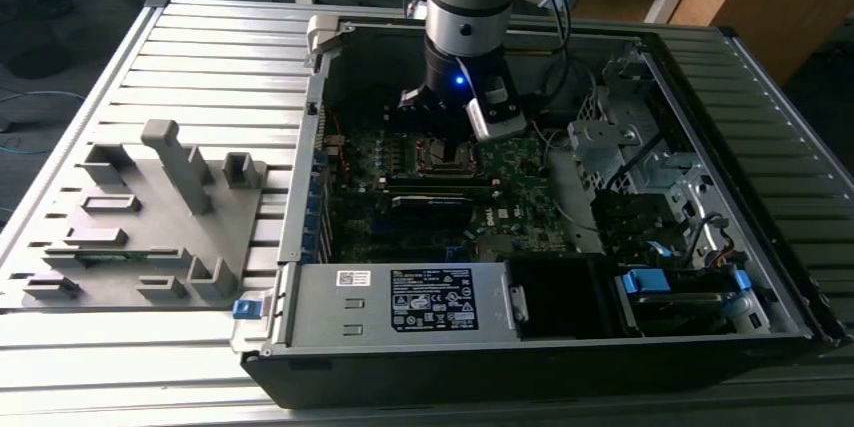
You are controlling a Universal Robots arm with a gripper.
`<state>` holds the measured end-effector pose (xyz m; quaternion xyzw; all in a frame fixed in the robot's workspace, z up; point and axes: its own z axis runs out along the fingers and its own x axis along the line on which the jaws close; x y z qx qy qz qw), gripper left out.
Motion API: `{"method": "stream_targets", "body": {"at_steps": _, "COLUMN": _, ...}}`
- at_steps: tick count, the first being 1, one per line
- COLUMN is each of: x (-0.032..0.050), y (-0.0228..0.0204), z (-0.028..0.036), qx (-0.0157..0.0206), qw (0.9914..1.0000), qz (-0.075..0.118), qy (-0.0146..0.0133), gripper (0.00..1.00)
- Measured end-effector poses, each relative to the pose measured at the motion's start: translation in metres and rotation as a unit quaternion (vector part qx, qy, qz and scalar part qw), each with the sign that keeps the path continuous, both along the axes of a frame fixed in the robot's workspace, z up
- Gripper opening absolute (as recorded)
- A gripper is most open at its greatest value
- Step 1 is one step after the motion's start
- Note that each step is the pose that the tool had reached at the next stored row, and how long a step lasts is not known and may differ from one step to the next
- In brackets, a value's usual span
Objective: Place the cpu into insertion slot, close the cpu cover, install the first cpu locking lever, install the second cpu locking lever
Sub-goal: 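Install the second cpu locking lever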
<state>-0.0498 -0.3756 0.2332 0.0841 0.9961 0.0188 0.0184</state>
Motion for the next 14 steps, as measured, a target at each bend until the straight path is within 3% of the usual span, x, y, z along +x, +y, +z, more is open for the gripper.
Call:
{"method": "stream_targets", "body": {"at_steps": 9, "x": -0.0028, "y": 0.0000, "z": -0.0008, "qx": -0.0002, "qw": 1.00000, "qz": 0.000, "qy": -0.0001, "gripper": 0.11}}
{"method": "stream_targets", "body": {"at_steps": 14, "x": -0.0034, "y": 0.0000, "z": -0.0045, "qx": -0.0002, "qw": 1.00000, "qz": 0.000, "qy": -0.0001, "gripper": 0.11}}
